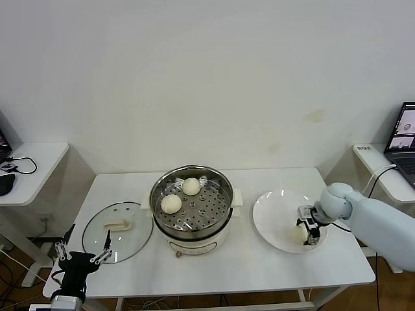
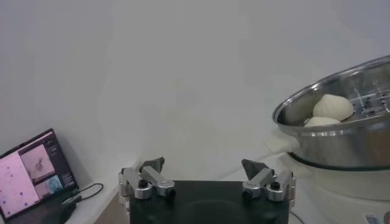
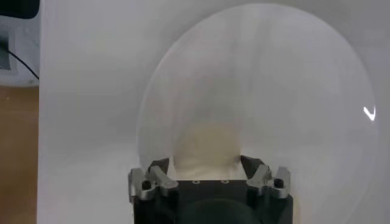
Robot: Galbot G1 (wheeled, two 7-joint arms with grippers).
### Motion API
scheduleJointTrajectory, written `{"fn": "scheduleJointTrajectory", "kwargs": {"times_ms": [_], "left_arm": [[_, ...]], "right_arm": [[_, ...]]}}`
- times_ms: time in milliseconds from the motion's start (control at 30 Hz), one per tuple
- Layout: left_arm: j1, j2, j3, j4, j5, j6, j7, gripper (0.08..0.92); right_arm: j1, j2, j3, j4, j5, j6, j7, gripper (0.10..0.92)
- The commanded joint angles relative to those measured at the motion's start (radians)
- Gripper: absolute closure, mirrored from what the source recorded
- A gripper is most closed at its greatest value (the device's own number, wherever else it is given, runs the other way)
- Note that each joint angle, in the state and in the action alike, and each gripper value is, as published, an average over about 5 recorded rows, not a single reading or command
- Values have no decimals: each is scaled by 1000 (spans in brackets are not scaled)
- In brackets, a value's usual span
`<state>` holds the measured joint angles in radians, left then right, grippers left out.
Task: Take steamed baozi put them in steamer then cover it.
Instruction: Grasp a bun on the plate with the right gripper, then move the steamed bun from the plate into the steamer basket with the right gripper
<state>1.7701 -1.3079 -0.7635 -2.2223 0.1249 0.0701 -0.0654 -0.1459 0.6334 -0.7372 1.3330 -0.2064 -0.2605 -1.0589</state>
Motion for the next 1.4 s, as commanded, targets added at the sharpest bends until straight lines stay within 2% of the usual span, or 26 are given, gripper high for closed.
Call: {"fn": "scheduleJointTrajectory", "kwargs": {"times_ms": [33, 300, 700, 1033, 1200, 1400], "left_arm": [[2, -1, -1, -1, -1, -1, -1, 177], [-1, -1, 3, -2, 0, -1, 0, 177], [-11, 6, 7, 0, -6, -1, 0, 177], [-14, 6, 6, -3, -10, -2, 0, 177], [-10, 5, 1, -5, -11, -3, 0, 177], [-8, 3, -14, -11, -16, -3, -1, 177]], "right_arm": [[5, 15, 3, -16, 1, -8, -15, 346], [105, -7, -20, 8, 42, -13, -44, 423], [487, -2, -150, 49, 211, -32, -70, 431], [750, 150, -339, 141, 375, -64, -11, 424], [791, 249, -398, 201, 447, -68, 35, 423], [776, 388, -447, 178, 486, -26, 91, 423]]}}
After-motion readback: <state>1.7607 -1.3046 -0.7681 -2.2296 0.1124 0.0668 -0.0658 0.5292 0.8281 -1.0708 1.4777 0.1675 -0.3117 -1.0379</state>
